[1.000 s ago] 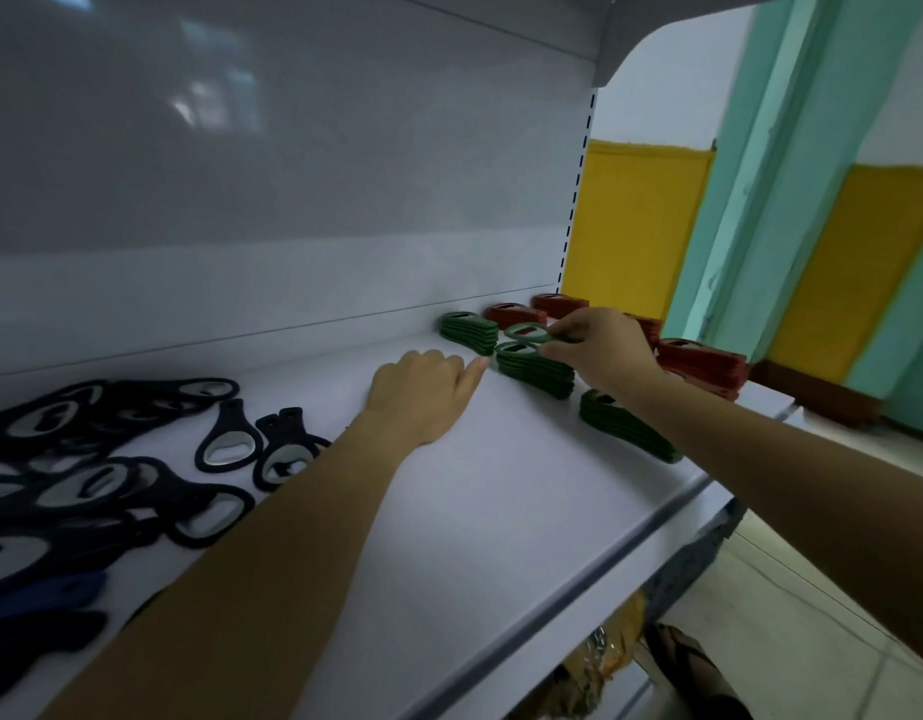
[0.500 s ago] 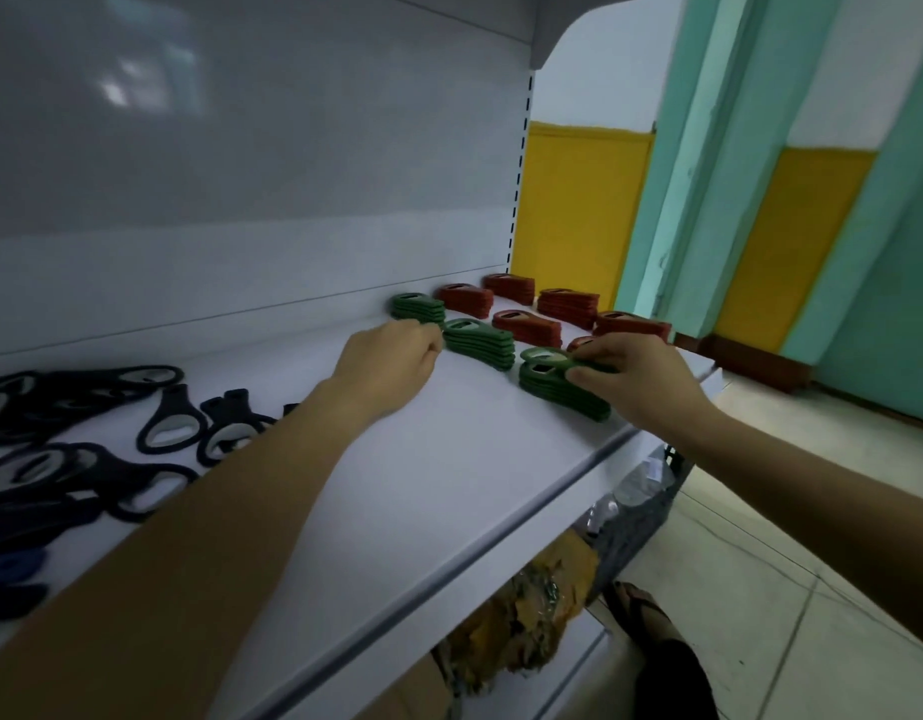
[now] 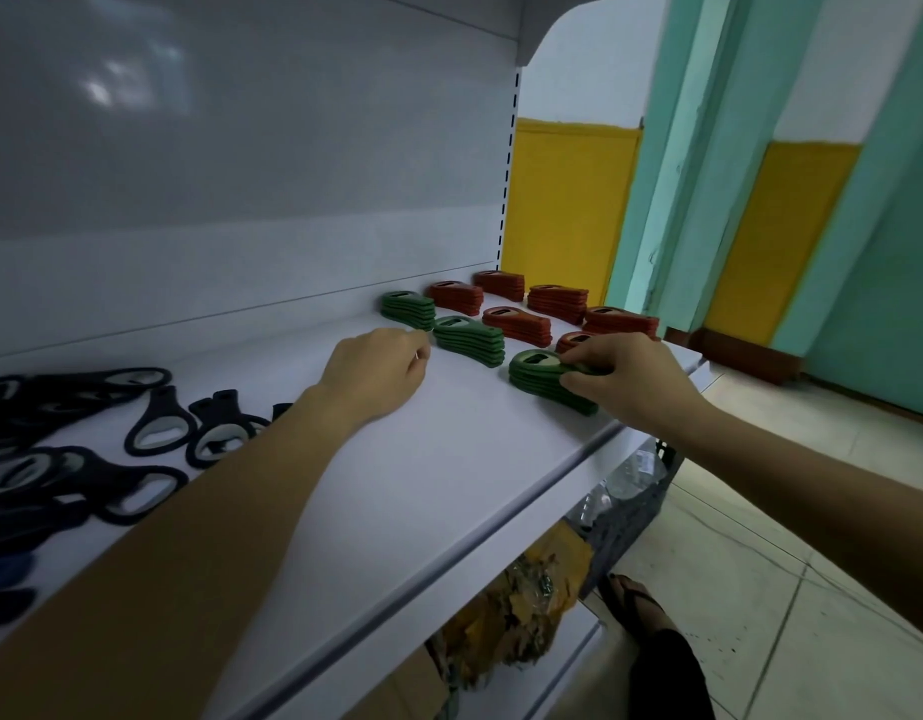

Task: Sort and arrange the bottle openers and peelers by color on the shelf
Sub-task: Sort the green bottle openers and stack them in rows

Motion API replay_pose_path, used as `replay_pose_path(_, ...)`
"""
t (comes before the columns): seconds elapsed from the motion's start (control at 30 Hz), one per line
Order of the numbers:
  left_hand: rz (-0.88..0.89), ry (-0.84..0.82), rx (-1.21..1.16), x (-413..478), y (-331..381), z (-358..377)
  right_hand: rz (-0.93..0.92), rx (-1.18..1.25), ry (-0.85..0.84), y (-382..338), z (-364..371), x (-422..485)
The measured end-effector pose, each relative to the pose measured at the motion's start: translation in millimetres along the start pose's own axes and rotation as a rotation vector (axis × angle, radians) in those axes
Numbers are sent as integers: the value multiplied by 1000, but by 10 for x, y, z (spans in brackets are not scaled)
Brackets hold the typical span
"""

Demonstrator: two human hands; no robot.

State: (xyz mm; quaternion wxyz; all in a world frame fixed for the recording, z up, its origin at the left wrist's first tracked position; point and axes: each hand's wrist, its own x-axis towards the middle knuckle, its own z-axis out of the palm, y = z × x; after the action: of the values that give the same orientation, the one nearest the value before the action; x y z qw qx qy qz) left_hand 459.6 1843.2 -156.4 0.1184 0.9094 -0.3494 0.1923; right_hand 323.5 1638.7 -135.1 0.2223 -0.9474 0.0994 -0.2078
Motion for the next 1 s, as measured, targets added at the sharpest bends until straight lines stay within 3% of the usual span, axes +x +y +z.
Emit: replay_pose_path(1.0,5,-31,19,-12,10,0,-42,32,42,-121,-18,128)
